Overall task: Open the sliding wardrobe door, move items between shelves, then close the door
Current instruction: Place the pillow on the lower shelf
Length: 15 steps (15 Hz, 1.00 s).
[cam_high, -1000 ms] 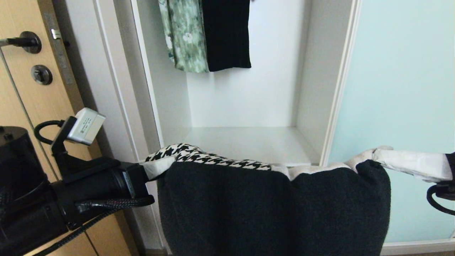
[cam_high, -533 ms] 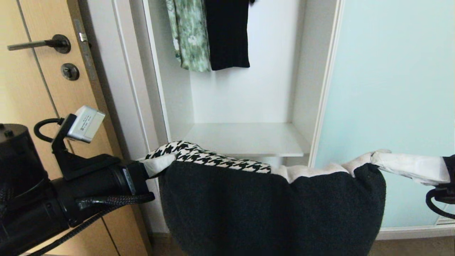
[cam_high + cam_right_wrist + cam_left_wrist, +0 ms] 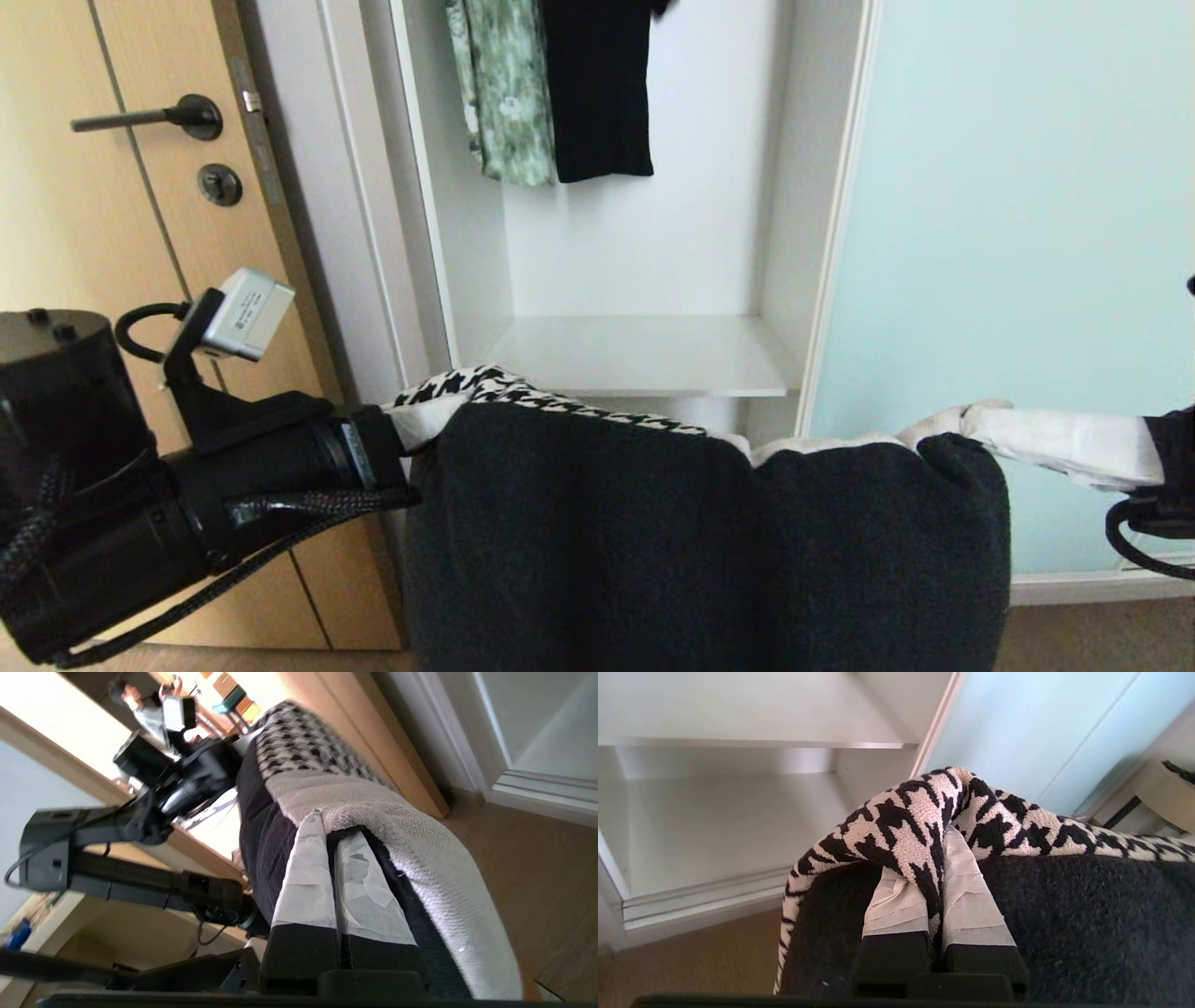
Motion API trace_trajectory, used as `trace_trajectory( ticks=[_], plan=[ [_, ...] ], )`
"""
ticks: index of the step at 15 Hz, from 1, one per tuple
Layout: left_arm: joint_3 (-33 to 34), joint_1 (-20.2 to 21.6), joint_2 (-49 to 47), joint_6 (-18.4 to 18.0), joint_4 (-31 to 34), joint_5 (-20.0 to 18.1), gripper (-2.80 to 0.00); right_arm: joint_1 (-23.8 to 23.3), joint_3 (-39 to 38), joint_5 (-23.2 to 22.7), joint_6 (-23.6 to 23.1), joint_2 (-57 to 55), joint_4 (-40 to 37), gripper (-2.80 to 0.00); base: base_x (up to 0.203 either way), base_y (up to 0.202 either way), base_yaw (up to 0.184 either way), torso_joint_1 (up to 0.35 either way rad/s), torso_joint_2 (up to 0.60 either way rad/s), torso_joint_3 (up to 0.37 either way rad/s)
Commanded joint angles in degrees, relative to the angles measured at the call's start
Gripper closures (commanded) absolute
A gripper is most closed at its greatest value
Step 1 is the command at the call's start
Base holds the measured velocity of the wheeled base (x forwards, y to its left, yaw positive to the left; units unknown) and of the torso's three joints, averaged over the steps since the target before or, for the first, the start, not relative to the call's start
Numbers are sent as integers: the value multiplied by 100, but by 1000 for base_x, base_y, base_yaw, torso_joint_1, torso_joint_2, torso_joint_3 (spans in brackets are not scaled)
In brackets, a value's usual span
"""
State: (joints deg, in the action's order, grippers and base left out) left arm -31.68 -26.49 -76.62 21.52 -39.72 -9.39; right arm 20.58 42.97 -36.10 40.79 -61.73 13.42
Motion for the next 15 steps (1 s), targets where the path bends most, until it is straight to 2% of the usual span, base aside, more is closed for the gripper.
trace_trajectory(
  ticks=[1, 4, 15],
  plan=[
    [92, -5, -81, 2, -27, -11, 0, 65, -5, -20, 17, -63, 11, 0, 0, 0, 0, 0, 0, 0],
    [92, -5, -107, -16, -27, -2, 0, 69, -33, -15, 26, -108, 13, 0, 0, 0, 0, 1, 2, -47],
    [78, 12, -151, 10, -10, 7, 0, 69, -34, -11, 34, -386, 38, 0, 0, 0, 0, 3, 3, -193]
  ],
)
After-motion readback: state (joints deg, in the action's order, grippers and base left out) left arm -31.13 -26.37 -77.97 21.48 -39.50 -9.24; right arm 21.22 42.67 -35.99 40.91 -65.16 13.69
